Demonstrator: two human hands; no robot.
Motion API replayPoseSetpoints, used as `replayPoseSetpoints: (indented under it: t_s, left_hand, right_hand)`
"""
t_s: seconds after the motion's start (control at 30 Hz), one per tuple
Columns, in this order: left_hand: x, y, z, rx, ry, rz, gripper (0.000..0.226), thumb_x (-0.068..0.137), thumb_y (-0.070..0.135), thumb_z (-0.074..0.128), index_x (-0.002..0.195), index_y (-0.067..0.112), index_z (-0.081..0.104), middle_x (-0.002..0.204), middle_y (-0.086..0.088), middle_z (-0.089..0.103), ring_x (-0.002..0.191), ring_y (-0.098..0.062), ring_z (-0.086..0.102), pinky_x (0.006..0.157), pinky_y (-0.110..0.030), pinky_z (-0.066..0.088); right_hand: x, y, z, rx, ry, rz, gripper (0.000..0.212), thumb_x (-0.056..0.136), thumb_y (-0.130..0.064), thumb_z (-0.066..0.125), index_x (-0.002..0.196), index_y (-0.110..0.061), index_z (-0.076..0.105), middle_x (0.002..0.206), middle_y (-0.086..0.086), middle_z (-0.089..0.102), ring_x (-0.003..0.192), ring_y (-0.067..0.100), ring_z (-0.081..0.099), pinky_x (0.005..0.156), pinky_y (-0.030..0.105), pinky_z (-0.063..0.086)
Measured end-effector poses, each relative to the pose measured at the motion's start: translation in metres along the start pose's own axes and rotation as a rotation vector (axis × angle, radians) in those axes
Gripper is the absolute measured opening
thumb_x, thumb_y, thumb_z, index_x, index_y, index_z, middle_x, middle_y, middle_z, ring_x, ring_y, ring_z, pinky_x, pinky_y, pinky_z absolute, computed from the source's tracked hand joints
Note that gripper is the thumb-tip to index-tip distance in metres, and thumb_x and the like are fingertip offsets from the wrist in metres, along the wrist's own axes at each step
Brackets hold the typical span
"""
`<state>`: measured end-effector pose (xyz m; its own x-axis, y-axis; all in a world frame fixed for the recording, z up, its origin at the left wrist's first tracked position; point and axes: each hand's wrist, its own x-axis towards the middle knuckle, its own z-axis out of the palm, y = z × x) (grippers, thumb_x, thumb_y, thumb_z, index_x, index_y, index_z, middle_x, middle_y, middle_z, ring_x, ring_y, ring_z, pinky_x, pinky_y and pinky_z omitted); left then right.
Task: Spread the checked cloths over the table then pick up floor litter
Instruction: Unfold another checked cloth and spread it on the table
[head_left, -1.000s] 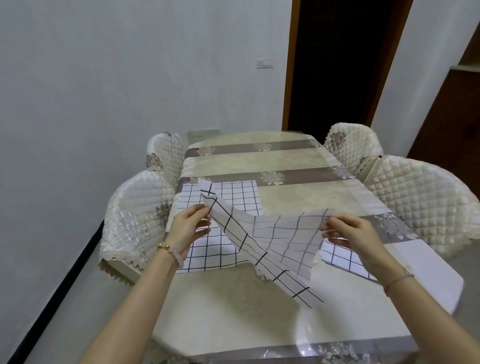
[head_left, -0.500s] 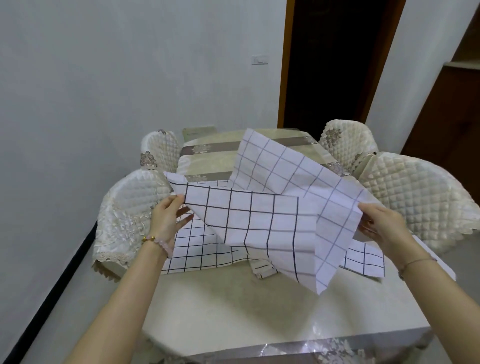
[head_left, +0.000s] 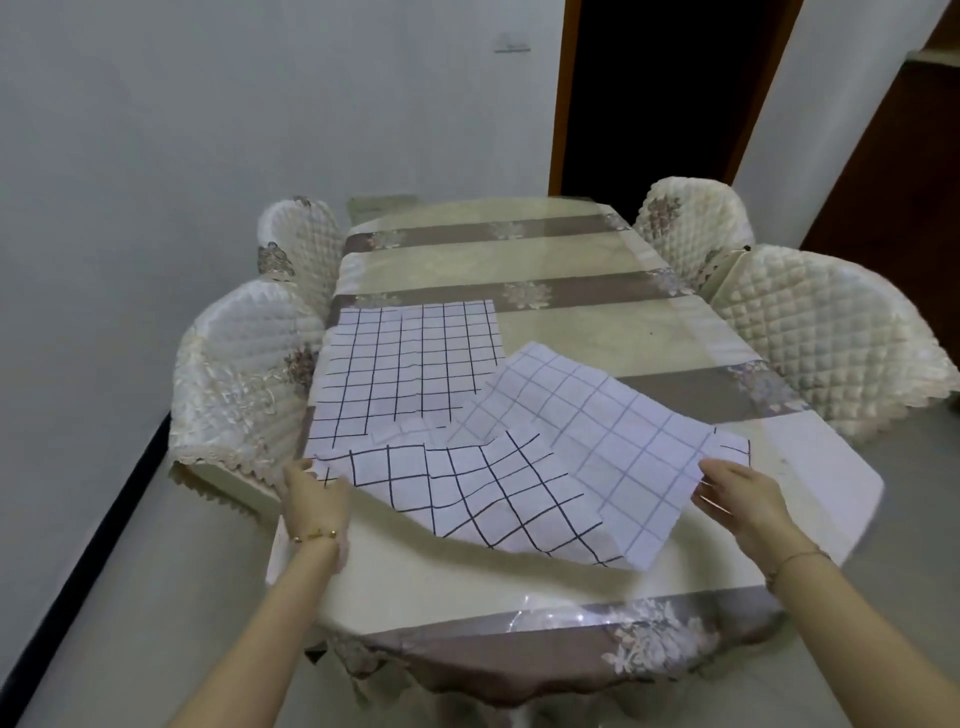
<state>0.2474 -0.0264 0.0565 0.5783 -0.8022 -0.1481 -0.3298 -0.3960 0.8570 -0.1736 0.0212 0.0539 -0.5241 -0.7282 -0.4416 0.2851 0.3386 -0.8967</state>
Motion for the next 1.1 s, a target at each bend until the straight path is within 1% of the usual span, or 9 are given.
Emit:
replayPoseSetpoints:
  t_s: [0.07, 0.13, 0.27, 0.43, 0.57, 0.7, 0.83, 0.97, 1.1]
  left_hand:
    - [-0.027, -0.005, 0.008, 0.259, -0.01, 0.44, 0.046, 0.083, 0.005, 0.062, 0.127, 0.005, 0.048, 0.13, -0.016, 0.05, 0.117, -0.035, 0.048, 0.096, -0.041, 0.039]
    - [-0.054, 0.0, 0.025, 0.367, -0.272, 0.792, 0.05, 0.084, 0.01, 0.062, 0.132, 0.011, 0.047, 0.133, -0.008, 0.049, 0.123, -0.027, 0.043, 0.104, -0.033, 0.034]
    - [-0.092, 0.007, 0.077, 0.686, -0.773, 1.129, 0.064, 0.085, 0.03, 0.058, 0.144, 0.027, 0.03, 0.151, -0.001, 0.03, 0.141, -0.022, 0.021, 0.116, -0.037, 0.02]
    - [-0.114, -0.008, 0.121, 0.981, -0.985, 1.12, 0.067, 0.081, 0.041, 0.062, 0.141, 0.027, 0.035, 0.156, -0.002, 0.019, 0.146, -0.023, 0.005, 0.118, -0.046, 0.007]
    - [-0.108, -0.017, 0.12, 0.949, -0.9, 1.178, 0.044, 0.081, 0.038, 0.062, 0.119, 0.016, 0.059, 0.138, -0.002, 0.047, 0.132, -0.021, 0.035, 0.11, -0.034, 0.021]
    - [-0.096, -0.016, 0.107, 0.707, -0.795, 1.123, 0.032, 0.083, 0.035, 0.064, 0.106, 0.012, 0.066, 0.119, 0.0, 0.06, 0.111, -0.018, 0.051, 0.095, -0.024, 0.029]
    - [-0.09, -0.004, 0.091, 0.575, -0.78, 1.081, 0.034, 0.082, 0.034, 0.066, 0.108, 0.011, 0.066, 0.114, 0.001, 0.062, 0.108, -0.016, 0.052, 0.094, -0.022, 0.034]
    - [-0.079, 0.013, 0.072, 0.552, -0.734, 1.119, 0.033, 0.081, 0.034, 0.068, 0.104, 0.011, 0.066, 0.109, 0.0, 0.064, 0.104, -0.017, 0.055, 0.091, -0.022, 0.035]
    - [-0.05, 0.037, 0.041, 0.671, -0.61, 1.202, 0.034, 0.08, 0.041, 0.067, 0.1, 0.013, 0.067, 0.111, 0.002, 0.064, 0.109, -0.016, 0.053, 0.097, -0.028, 0.033]
  right_hand:
    - [-0.001, 0.019, -0.001, -0.009, -0.014, 0.035, 0.011, 0.09, -0.007, 0.059, 0.08, -0.008, 0.063, 0.075, 0.008, 0.057, 0.066, 0.018, 0.055, 0.05, 0.019, 0.057]
    - [-0.003, 0.034, 0.0, -0.009, -0.016, 0.063, 0.012, 0.09, -0.007, 0.06, 0.078, -0.01, 0.063, 0.074, 0.006, 0.058, 0.067, 0.018, 0.055, 0.048, 0.018, 0.056]
    - [-0.006, 0.056, -0.003, 0.016, 0.016, 0.098, 0.01, 0.089, -0.007, 0.061, 0.08, -0.007, 0.064, 0.076, 0.007, 0.06, 0.067, 0.019, 0.055, 0.043, 0.016, 0.052]
    - [-0.009, 0.067, -0.006, -0.004, 0.038, 0.092, 0.022, 0.088, -0.005, 0.061, 0.11, -0.005, 0.057, 0.08, 0.013, 0.06, 0.068, 0.024, 0.059, 0.053, 0.026, 0.057]
    - [-0.02, 0.07, -0.015, -0.39, -0.052, -0.112, 0.057, 0.091, -0.01, 0.055, 0.142, -0.026, 0.034, 0.12, 0.01, 0.053, 0.098, 0.026, 0.058, 0.083, 0.037, 0.051]
    - [-0.037, 0.074, -0.019, -0.868, -0.295, -0.581, 0.067, 0.081, -0.019, 0.066, 0.136, -0.04, 0.035, 0.142, -0.009, 0.033, 0.134, 0.014, 0.028, 0.108, 0.032, 0.025]
    - [-0.032, 0.078, -0.005, -1.202, -0.594, -0.708, 0.071, 0.076, -0.042, 0.07, 0.137, -0.041, 0.034, 0.145, -0.022, 0.02, 0.141, 0.005, 0.004, 0.117, 0.033, 0.007]
    - [-0.015, 0.064, 0.004, -1.184, -0.427, -0.659, 0.031, 0.085, -0.022, 0.065, 0.116, -0.018, 0.065, 0.132, -0.004, 0.058, 0.137, 0.015, 0.036, 0.115, 0.037, 0.017]
    - [-0.015, 0.023, -0.004, -0.997, -0.317, -0.587, 0.006, 0.078, -0.024, 0.072, 0.079, -0.018, 0.073, 0.085, -0.003, 0.073, 0.088, 0.013, 0.065, 0.07, 0.028, 0.042]
